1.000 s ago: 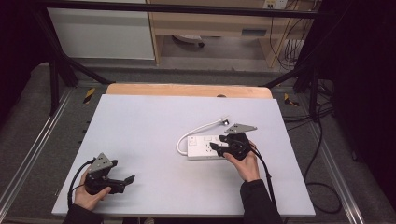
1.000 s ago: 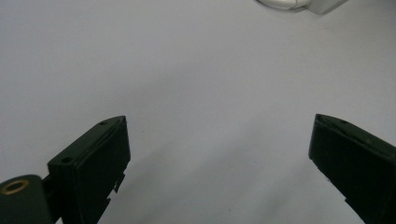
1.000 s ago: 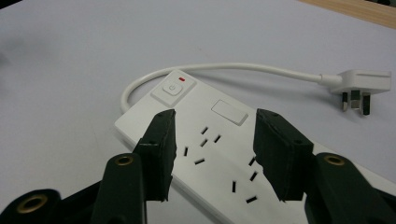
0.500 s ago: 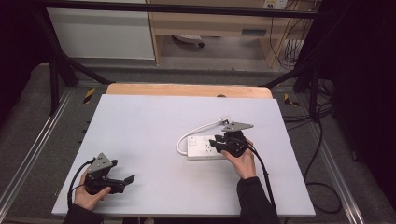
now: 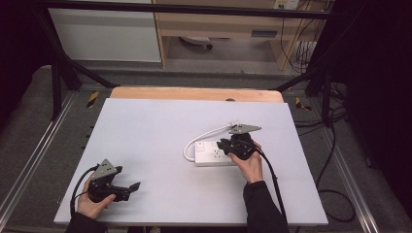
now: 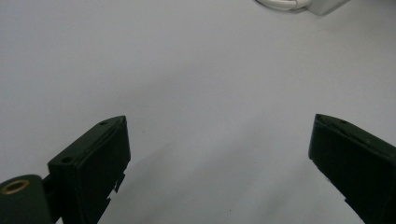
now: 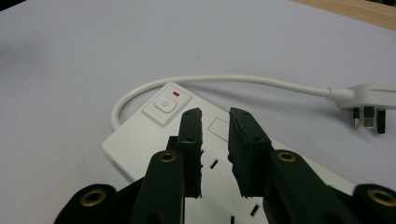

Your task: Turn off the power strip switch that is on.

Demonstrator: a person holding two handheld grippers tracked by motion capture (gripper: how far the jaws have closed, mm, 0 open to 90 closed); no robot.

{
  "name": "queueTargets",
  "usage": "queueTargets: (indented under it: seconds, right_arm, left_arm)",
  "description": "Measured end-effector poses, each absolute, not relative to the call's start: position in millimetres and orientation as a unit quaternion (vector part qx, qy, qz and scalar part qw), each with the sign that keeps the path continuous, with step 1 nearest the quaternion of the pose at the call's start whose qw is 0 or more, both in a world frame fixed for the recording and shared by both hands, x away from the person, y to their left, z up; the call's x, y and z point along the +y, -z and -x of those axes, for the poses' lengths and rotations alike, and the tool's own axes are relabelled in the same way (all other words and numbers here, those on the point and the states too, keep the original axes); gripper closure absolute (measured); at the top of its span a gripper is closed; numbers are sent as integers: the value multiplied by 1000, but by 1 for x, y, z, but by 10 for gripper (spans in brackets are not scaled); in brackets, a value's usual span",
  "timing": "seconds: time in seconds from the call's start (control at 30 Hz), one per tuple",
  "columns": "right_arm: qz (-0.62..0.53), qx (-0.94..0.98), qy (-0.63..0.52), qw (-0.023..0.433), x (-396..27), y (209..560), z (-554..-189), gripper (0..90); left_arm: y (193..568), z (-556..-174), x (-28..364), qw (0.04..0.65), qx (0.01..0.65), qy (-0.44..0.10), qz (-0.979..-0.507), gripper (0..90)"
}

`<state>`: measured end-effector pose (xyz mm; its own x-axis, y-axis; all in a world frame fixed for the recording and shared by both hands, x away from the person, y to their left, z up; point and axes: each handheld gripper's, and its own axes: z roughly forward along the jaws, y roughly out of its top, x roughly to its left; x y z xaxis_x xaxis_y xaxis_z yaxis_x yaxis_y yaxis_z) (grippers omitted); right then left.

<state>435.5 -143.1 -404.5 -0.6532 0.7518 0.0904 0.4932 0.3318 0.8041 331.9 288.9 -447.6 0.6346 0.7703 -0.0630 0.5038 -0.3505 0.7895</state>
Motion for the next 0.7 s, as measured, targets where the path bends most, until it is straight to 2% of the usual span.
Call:
queueTargets:
  seconds: [0.7]
  right_arm:
    - [-404, 795, -430, 140, -143, 420, -453, 867]
  left_arm:
    - [448, -332, 289, 410, 396, -163, -805, 55]
